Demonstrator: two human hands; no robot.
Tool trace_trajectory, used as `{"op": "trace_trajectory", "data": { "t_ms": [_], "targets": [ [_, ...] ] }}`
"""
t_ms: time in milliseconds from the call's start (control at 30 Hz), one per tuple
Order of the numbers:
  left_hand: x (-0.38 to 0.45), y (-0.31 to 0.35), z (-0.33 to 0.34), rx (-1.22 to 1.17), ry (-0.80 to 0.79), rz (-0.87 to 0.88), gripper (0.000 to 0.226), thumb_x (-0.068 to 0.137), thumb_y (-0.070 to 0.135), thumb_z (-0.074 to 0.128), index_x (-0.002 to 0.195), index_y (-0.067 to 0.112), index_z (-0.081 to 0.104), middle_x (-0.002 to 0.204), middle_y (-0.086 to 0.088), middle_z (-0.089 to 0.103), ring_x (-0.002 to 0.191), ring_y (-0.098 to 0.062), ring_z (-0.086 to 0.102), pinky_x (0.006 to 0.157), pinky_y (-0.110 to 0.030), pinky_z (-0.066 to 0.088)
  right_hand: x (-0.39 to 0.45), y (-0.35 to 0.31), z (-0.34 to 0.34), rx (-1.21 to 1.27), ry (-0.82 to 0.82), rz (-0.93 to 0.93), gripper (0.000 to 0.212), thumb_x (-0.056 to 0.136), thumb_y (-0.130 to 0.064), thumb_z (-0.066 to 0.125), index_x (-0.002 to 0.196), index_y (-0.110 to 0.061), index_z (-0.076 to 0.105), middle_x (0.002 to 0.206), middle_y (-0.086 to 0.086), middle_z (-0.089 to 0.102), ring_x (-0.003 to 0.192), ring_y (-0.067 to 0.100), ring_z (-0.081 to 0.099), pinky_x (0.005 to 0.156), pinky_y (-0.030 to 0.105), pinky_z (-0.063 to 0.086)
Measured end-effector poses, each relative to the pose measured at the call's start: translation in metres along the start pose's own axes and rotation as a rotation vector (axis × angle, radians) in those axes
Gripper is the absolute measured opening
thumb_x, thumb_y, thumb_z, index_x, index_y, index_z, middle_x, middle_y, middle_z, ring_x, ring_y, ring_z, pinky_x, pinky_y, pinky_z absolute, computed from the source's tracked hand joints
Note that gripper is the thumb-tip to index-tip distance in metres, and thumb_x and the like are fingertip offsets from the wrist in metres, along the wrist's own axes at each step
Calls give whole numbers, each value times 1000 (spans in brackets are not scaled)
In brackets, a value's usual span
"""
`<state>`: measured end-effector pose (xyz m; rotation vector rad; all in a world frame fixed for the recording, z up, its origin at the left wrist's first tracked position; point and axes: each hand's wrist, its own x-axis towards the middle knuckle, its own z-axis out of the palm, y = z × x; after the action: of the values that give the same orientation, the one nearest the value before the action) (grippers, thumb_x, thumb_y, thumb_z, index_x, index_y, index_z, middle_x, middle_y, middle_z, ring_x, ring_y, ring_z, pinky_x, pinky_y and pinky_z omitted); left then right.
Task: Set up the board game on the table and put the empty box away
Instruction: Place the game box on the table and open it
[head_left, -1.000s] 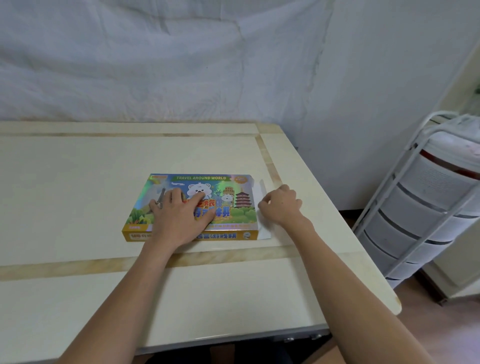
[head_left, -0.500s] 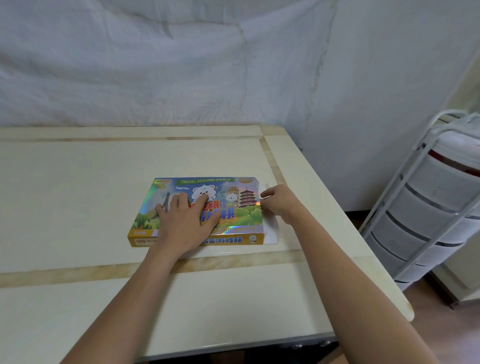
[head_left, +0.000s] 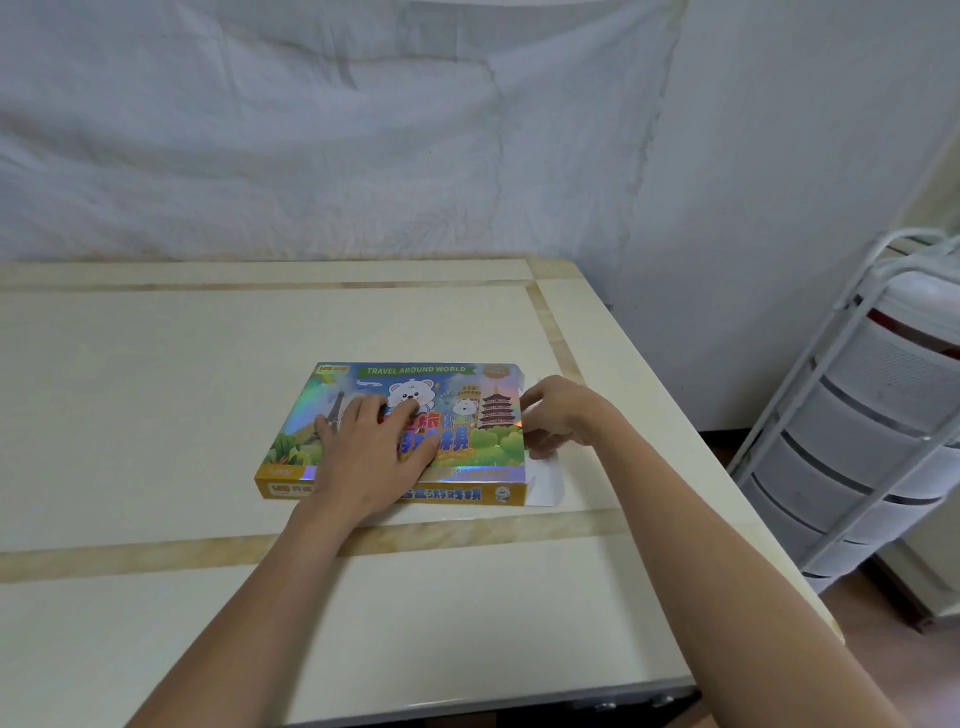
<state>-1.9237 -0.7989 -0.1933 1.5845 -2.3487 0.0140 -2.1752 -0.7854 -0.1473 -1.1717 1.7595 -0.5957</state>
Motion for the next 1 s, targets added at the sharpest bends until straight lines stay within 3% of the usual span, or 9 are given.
{"op": "trace_trajectory", "data": {
  "t_ms": [133,267,400,500,667,767,1000],
  "targets": [
    [0,0,0,24,-9,-4,79,79,77,11,135,36,48,129,-1,48,127,-24,42,105,-66,28,5,6,2,15,36,9,17,87,2,64,97,15,66,94,27,72,77,35,70,77,42,61],
    [0,-1,0,24,-6,10,76,81,75,13,134,34,48,125,-2,48,123,-26,45,102,-67,30,5,18,11,279,-62,-39,19,91,1,60,105,10,68,107,26,71,93,31,71,93,38,55],
    [-1,-2,3,36,-12,55,71,83,77,11,139,43,37,132,3,46,128,-22,43,103,-66,29,3,22,18,419,-76,-46,15,93,-5,61,102,3,71,97,16,75,83,23,74,80,31,60],
    [-1,-3,2,82,-37,71,83,79,84,-5,145,48,28,145,5,39,137,-22,35,107,-66,24,1,23,20,469,-59,-47,10,92,-3,63,95,1,71,91,15,75,74,20,74,65,26,62],
    [1,-12,-2,69,-120,9,95,69,89,-12,150,50,18,161,5,21,149,-25,15,114,-63,15,0,18,15,453,-29,-29,13,86,2,65,98,7,69,98,20,74,81,26,73,67,33,62],
    [0,-26,-5,96,-133,-5,91,71,88,-6,150,51,20,161,6,21,149,-24,15,115,-61,15,-3,16,6,419,26,-15,12,84,2,67,95,7,69,95,19,74,74,24,72,60,30,60],
    [-5,-67,-24,69,-159,-58,93,67,86,8,145,45,37,155,5,30,145,-20,23,113,-61,20,-6,20,-7,335,204,24,17,82,-7,65,95,3,67,88,16,75,73,24,72,74,34,60]
  ]
}}
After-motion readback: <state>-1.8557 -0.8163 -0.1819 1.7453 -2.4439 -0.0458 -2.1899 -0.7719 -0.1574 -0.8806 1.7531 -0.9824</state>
